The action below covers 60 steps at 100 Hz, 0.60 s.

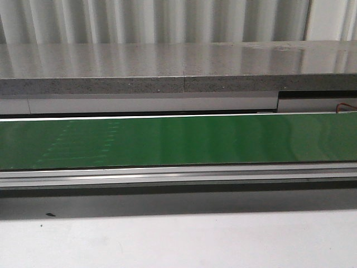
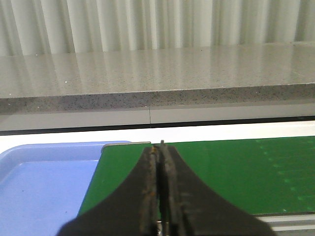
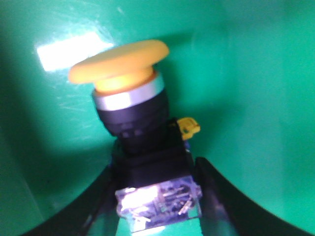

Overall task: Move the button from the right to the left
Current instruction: 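Carry the button with the right gripper onto the conveyor belt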

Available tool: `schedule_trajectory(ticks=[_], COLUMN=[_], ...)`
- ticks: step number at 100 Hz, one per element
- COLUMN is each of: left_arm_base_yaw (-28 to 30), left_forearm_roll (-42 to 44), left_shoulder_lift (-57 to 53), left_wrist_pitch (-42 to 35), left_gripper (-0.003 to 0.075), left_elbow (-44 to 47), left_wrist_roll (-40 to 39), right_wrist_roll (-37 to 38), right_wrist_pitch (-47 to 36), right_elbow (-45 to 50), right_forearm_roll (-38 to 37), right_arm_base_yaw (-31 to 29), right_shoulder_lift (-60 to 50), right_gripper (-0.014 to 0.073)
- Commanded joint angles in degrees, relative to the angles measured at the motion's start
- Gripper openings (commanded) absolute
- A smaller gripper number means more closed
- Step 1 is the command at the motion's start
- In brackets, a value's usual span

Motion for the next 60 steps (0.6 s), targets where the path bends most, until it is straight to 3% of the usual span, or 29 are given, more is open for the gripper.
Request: schedule_trajectory(ticks=[1, 29, 60], left_arm_base_yaw=[0.05, 0.05, 0.05], left_forearm_roll=[-0.56, -0.56, -0.56], left_shoulder_lift=[-1.97, -1.97, -1.97], left_wrist_pitch=[-4.38, -4.38, -4.38], left_gripper=[-0.002, -0.002, -0.002], left_elbow=[2.18, 2.18, 2.18], left_wrist_roll=[-0.41, -0.41, -0.41], right_wrist_roll=[-0.81, 0.42, 5.05], right_wrist_pitch=[-0.52, 3.05, 8.08], right_elbow=[-1.44, -1.44, -1.44], right_forearm_roll=[0.07, 2.84, 5.97], right_arm_base_yaw=[-0.21, 1.03, 9.0], right_shoulder_lift=[-3.41, -11.12, -18.92], right_gripper=[0.0122, 0.0122, 0.0122])
